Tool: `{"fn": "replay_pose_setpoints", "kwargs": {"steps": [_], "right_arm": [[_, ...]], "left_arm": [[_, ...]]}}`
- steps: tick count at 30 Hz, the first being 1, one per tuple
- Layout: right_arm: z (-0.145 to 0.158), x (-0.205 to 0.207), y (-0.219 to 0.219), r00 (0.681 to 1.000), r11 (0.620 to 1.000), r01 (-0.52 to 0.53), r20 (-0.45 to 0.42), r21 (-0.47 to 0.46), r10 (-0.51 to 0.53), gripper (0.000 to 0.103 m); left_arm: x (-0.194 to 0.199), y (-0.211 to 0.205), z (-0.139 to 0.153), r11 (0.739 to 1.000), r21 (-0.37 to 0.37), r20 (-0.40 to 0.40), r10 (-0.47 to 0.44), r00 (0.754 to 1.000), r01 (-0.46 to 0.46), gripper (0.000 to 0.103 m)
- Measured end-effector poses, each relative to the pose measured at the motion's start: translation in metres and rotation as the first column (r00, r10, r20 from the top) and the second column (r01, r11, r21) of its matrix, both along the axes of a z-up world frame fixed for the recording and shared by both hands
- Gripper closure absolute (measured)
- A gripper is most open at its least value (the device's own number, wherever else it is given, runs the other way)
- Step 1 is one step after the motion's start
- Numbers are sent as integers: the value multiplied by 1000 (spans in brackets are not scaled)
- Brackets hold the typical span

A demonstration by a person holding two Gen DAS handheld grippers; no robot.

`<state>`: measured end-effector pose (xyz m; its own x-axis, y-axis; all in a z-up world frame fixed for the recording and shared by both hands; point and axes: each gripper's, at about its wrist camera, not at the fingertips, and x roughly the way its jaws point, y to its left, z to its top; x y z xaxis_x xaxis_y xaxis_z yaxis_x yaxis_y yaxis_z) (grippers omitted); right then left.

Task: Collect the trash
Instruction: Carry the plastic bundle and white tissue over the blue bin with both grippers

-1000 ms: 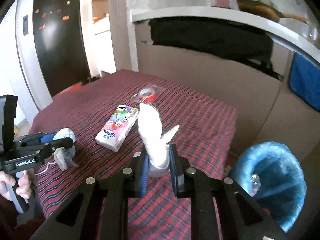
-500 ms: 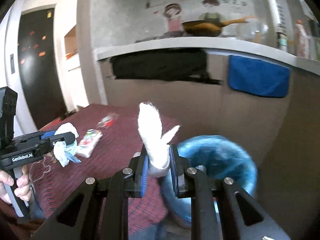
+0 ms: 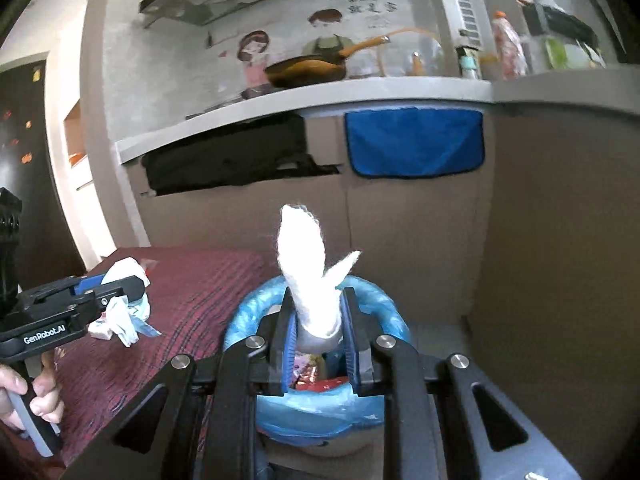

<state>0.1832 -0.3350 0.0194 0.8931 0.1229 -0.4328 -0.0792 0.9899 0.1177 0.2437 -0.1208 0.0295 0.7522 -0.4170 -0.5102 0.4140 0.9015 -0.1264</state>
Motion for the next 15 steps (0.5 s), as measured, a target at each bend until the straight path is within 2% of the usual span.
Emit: {"fn": "replay_pose_setpoints", "kwargs": {"steps": [8, 15], "right_arm": [[-24, 26, -17, 998, 998, 22, -54, 54, -19, 84], [-41, 41, -15, 997, 999, 24, -77, 41, -21, 84]], "left_arm": [[32, -14, -29, 1000, 11, -58, 6, 998, -5, 62], [46, -17, -47, 999, 9, -72, 33, 997, -33, 62]]}}
